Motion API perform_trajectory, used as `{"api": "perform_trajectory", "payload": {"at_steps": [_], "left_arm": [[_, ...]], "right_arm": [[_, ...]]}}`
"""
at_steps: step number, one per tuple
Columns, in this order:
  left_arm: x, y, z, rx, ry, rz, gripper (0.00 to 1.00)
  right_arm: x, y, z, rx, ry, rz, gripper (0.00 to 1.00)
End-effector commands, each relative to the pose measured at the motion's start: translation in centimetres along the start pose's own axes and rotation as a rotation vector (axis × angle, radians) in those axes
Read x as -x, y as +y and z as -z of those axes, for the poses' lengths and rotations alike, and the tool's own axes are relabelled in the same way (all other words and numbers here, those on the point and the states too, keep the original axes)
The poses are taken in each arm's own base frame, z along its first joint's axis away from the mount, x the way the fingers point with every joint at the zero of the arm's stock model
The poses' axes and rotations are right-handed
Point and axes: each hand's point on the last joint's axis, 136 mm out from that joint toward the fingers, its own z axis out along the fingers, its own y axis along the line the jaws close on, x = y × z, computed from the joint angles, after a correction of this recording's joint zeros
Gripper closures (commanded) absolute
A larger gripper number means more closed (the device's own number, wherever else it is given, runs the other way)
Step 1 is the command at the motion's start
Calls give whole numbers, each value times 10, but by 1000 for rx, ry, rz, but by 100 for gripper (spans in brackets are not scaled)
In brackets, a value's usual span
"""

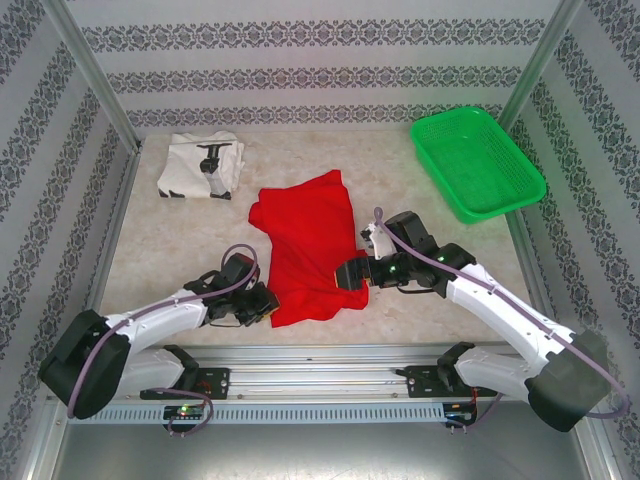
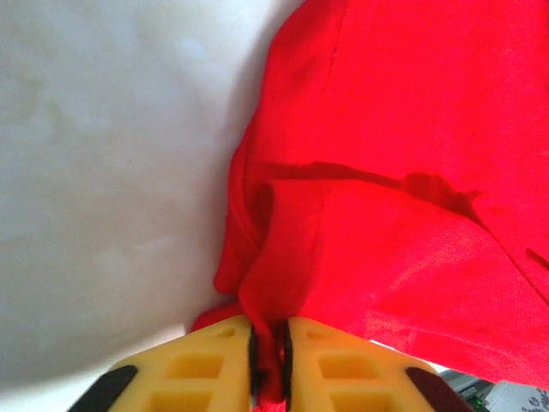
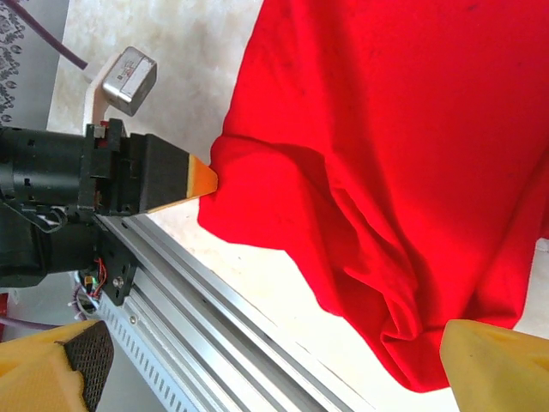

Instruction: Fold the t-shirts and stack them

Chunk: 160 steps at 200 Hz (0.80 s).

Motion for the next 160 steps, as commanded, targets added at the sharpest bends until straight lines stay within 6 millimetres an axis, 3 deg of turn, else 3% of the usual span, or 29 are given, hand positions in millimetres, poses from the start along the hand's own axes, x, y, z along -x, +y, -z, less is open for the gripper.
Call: {"api": "perform_trajectory", "payload": {"at_steps": [1, 34, 59, 92, 120, 160], "left_arm": [[-1, -19, 12, -56, -11, -33, 84], [-2, -21, 17, -79, -19, -36, 89], [0, -27, 18, -98, -28, -43, 99], [25, -44, 34, -140, -87, -53, 100], [72, -80, 66, -204, -151, -99, 100], [133, -165, 126, -265, -214, -341, 100]], "right_arm": [[4, 4, 2, -6, -12, 27, 2], [3, 1, -1, -13, -6, 20, 2], [5, 1, -4, -14, -3, 19, 2], [14, -1, -1, -33, -41, 22, 2], [24, 0, 1, -42, -62, 24, 2], [46, -1, 10, -50, -106, 16, 2]]}}
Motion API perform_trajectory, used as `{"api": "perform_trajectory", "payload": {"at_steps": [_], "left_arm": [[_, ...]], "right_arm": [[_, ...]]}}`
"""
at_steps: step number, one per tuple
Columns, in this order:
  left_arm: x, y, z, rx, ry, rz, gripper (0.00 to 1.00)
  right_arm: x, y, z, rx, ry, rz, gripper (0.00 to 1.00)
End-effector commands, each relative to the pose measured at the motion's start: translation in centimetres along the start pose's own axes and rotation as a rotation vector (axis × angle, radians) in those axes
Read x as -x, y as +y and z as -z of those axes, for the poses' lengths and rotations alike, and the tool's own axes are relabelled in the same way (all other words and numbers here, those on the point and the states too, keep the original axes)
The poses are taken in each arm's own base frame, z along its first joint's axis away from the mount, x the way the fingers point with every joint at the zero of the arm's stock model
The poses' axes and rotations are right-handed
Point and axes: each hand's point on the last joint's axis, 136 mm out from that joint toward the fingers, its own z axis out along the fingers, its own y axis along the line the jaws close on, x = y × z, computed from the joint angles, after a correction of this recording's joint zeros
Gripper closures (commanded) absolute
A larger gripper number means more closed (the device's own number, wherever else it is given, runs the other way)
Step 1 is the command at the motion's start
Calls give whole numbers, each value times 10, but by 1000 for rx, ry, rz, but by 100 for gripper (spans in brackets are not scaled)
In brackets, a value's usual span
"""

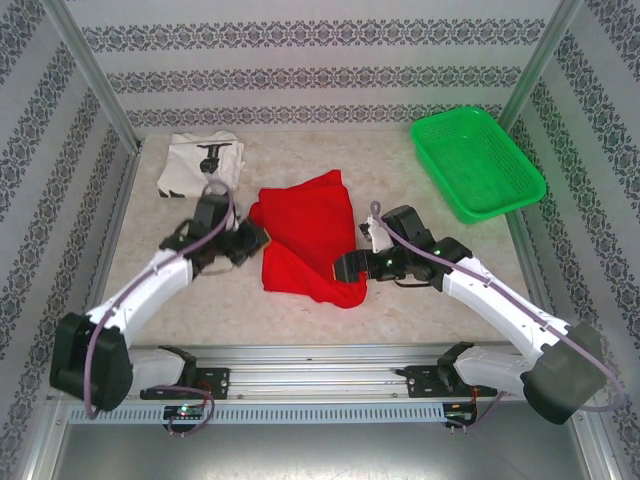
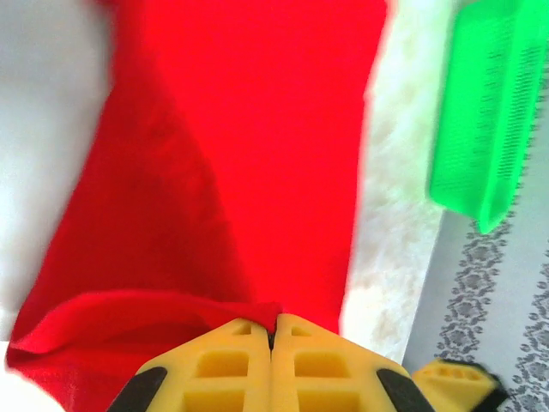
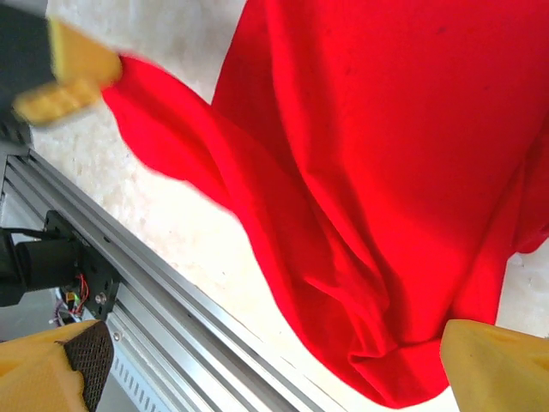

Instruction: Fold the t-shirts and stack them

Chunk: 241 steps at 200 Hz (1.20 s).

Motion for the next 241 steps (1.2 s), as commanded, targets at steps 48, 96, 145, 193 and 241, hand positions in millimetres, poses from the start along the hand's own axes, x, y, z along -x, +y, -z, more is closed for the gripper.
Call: {"api": "perform_trajectory", "payload": {"at_steps": [48, 96, 145, 193, 241], "left_arm": [[48, -67, 62, -78, -16, -357, 100], [-33, 35, 51, -54, 22, -149, 100], [-103, 118, 57, 24, 49, 19, 100], [-124, 149, 56, 86, 50, 120, 100], [-132, 177, 48, 228, 90, 201, 100]], "right_arm": [[35, 4, 16, -4, -99, 12, 2], [33, 1, 6, 1, -78, -16, 2], [37, 3, -1, 8, -44, -8, 2], [39, 7, -10, 17, -6, -2, 2], [37, 8, -17, 16, 19, -3, 2]]}}
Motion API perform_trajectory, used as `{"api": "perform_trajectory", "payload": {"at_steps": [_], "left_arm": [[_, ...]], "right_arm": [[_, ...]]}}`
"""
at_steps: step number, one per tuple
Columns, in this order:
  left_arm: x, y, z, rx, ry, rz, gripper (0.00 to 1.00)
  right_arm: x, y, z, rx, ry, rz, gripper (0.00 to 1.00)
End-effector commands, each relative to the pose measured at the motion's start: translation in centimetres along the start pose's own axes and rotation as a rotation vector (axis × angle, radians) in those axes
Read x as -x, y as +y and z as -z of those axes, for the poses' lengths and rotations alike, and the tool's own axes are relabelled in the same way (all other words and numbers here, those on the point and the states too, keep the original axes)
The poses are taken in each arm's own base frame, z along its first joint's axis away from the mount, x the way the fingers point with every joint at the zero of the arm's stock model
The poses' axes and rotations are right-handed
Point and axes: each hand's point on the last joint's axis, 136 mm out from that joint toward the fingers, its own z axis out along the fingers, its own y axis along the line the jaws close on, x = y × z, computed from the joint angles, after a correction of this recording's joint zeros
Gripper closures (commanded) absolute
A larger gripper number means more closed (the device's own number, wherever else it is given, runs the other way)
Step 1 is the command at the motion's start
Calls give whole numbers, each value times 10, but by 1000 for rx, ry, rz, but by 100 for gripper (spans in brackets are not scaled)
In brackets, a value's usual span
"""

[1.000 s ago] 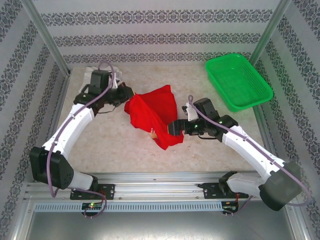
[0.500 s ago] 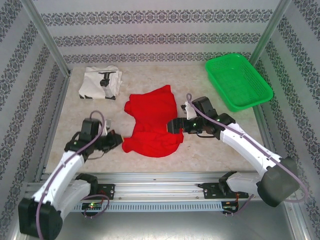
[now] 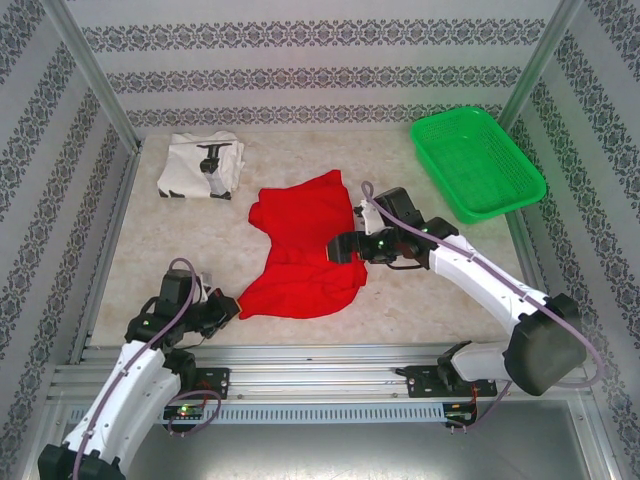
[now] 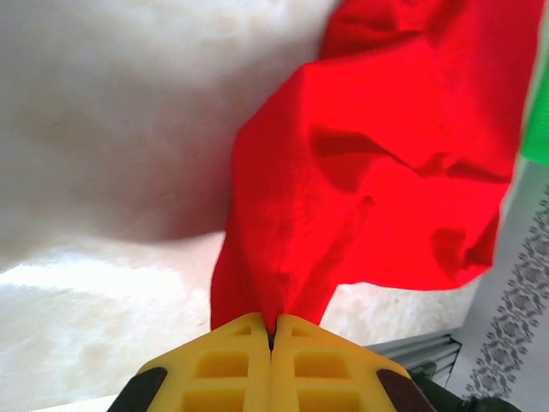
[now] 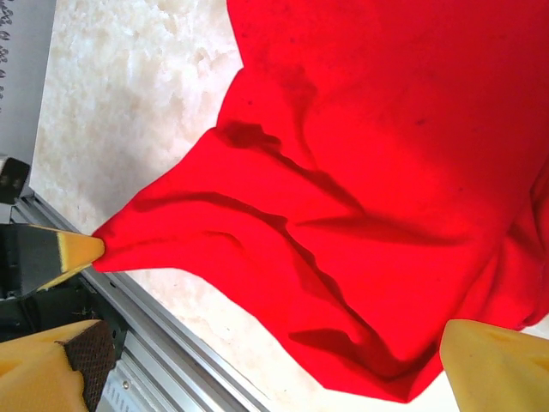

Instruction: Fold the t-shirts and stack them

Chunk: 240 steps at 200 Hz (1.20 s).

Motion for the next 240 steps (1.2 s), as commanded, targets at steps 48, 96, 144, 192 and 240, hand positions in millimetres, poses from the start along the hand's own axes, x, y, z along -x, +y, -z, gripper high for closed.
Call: {"api": "perform_trajectory", "payload": {"at_steps": [48, 96, 144, 192, 240], "left_arm": [[-15, 36, -8, 210, 73, 86, 99], [-18, 33, 0, 264, 67, 76, 67], [-31, 12, 8, 255, 65, 87, 65], [-45, -1, -3, 215, 62, 226, 61], [-25, -16, -2, 102, -106, 450, 61]], "right_arm": [[-5, 6, -2, 14, 27, 28, 2], [-9, 2, -3, 5, 35, 26, 2], [-9, 2, -3, 8, 39, 35, 2], [-8, -1, 2, 19, 34, 30, 2], [-10, -4, 6, 26, 27, 30, 2]]}}
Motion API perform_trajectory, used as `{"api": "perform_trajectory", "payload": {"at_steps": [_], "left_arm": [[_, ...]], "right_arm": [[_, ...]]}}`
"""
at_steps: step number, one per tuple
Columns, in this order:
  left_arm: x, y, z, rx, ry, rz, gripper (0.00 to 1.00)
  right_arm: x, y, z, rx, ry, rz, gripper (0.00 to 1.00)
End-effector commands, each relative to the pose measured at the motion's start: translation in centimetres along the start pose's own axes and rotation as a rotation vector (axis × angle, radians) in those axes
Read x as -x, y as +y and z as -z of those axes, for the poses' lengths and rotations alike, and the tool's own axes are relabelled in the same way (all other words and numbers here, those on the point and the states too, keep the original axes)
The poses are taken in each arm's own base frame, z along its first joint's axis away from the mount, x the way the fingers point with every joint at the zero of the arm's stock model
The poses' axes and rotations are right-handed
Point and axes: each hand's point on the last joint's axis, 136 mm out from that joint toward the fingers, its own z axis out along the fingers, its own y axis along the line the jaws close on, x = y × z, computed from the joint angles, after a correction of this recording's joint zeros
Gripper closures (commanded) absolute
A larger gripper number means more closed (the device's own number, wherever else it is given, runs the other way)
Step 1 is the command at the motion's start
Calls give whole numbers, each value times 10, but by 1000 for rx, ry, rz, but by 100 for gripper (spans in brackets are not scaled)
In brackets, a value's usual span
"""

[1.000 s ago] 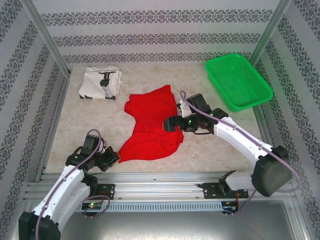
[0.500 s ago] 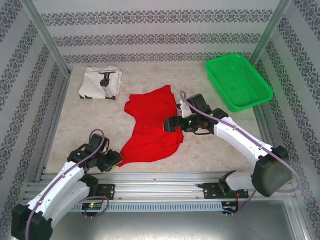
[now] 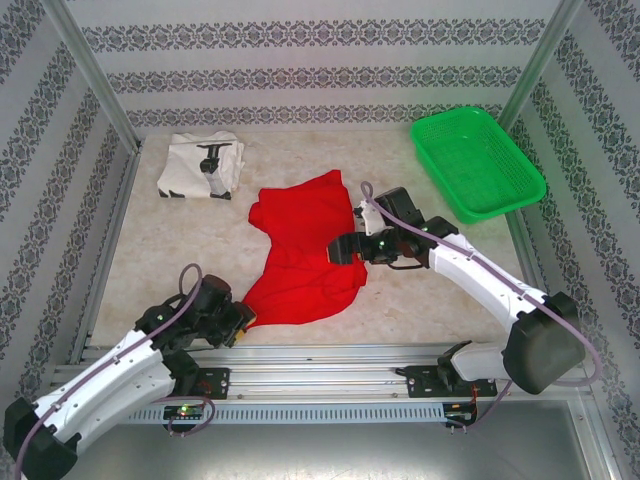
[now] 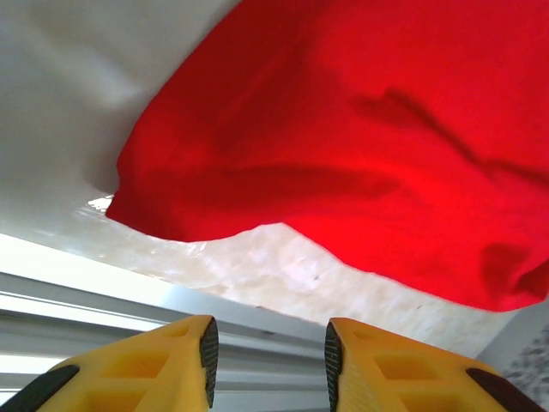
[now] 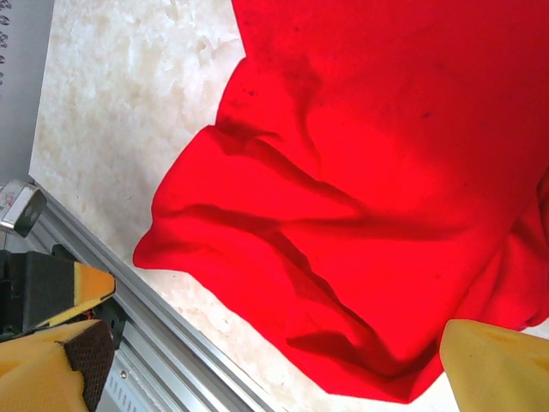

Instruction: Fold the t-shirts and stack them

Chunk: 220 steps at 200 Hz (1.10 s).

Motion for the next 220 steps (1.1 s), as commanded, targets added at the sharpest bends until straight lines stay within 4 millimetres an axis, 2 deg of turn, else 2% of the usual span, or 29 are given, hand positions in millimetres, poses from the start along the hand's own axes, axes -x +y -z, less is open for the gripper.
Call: {"api": "perform_trajectory", "payload": {"at_steps": [1, 56, 67, 84, 101, 114, 127, 143, 163, 199, 220], "left_arm": [[12, -12, 0, -74, -91, 201, 62], [8, -17, -9, -109, -106, 346, 68], [6, -9, -12, -80, -100, 392, 69], [2, 6, -19, -28, -78, 444, 81], [1, 14, -20, 11, -80, 461, 83], [3, 21, -18, 56, -103, 458, 80], [3, 26, -23, 77, -105, 469, 72], [3, 26, -31, 72, -100, 475, 63], [5, 27, -29, 100, -124, 456, 55], [12, 28, -34, 98, -160, 458, 54], [20, 22, -33, 64, -203, 454, 53]], "right_arm": [[-6, -1, 6, 16, 7, 16, 2], [-3, -8, 15, 21, -17, -4, 2], [-3, -10, 16, 23, -20, -8, 2], [-3, -11, 17, 24, -23, -12, 2], [-4, -12, 16, 25, -23, -17, 2], [-5, -12, 16, 27, -23, -18, 2], [-5, -12, 15, 31, -25, -22, 2], [-5, -11, 15, 38, -21, -23, 2], [-5, -10, 16, 41, -24, -23, 2], [-7, -10, 16, 43, -25, -29, 2], [-8, -11, 16, 45, -25, -33, 2]]}}
